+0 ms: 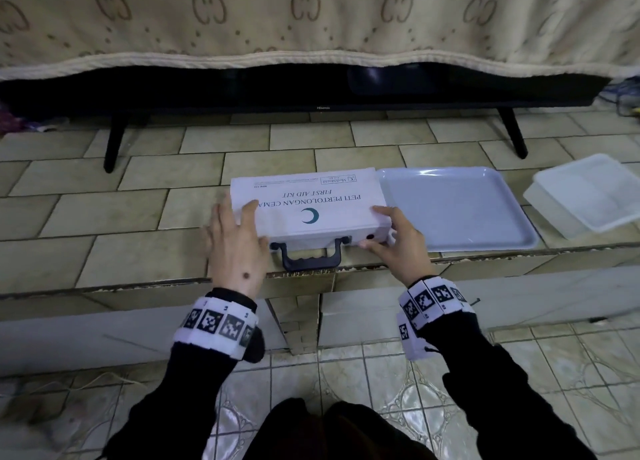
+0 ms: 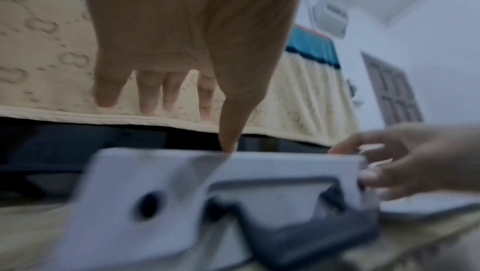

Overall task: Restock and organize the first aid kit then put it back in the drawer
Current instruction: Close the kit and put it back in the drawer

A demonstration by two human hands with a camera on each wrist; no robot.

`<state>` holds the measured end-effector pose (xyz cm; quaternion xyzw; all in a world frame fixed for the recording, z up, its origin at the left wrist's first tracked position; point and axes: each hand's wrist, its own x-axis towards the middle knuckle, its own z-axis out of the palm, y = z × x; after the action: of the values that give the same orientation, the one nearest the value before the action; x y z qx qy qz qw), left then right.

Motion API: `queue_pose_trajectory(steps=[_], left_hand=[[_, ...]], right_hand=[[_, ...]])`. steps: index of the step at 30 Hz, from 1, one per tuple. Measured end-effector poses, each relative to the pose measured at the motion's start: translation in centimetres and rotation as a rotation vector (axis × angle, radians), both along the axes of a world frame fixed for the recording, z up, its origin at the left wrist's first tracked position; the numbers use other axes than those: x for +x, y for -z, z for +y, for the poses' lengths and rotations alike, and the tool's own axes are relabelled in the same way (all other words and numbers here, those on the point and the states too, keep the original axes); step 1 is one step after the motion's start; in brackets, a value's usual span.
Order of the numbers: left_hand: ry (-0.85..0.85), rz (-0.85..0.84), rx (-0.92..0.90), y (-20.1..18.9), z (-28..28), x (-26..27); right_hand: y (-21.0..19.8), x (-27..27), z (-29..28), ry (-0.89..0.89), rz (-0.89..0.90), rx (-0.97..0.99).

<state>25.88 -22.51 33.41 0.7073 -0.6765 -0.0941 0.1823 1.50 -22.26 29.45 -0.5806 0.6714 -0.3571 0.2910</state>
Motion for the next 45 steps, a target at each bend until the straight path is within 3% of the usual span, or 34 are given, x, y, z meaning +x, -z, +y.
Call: queue_pose_trajectory(steps=[5, 9, 14, 24, 28, 34, 45], left_hand=[[0.355, -0.006, 0.148, -1.8, -3.3, -7.7], [0.393, -0.090, 0.182, -1.3, -5.8, -12.8], [0.214, -0.139, 0.239, 0.4, -6.4, -16.2], [0.012, -0.168, 0.114, 2.4, -6.1, -18.3], [-0.011, -0.216, 0.112, 2.4, -5.9, -18.5], [-0.032, -0.196, 0.055, 2.9, -6.2, -18.6], [-0.051, -0.202, -0.053, 3.9, -6.3, -18.4]], right_hand=[[1.5, 0.8, 3.5, 0.426, -0.391, -0.296], [4.2, -1.5, 5.9, 0.618, -0.643, -0.238], [7.7, -6.3, 7.7, 0.615, -0.684, 0.100], [14.1, -16.2, 7.4, 0.558, -0.843, 0.541], [17.2, -17.3, 7.2, 0.535, -0.868, 0.608], [20.9, -16.6, 6.3, 0.642, -1.040, 0.669], [26.1, -17.6, 4.2, 0.589, -1.358, 0.519]])
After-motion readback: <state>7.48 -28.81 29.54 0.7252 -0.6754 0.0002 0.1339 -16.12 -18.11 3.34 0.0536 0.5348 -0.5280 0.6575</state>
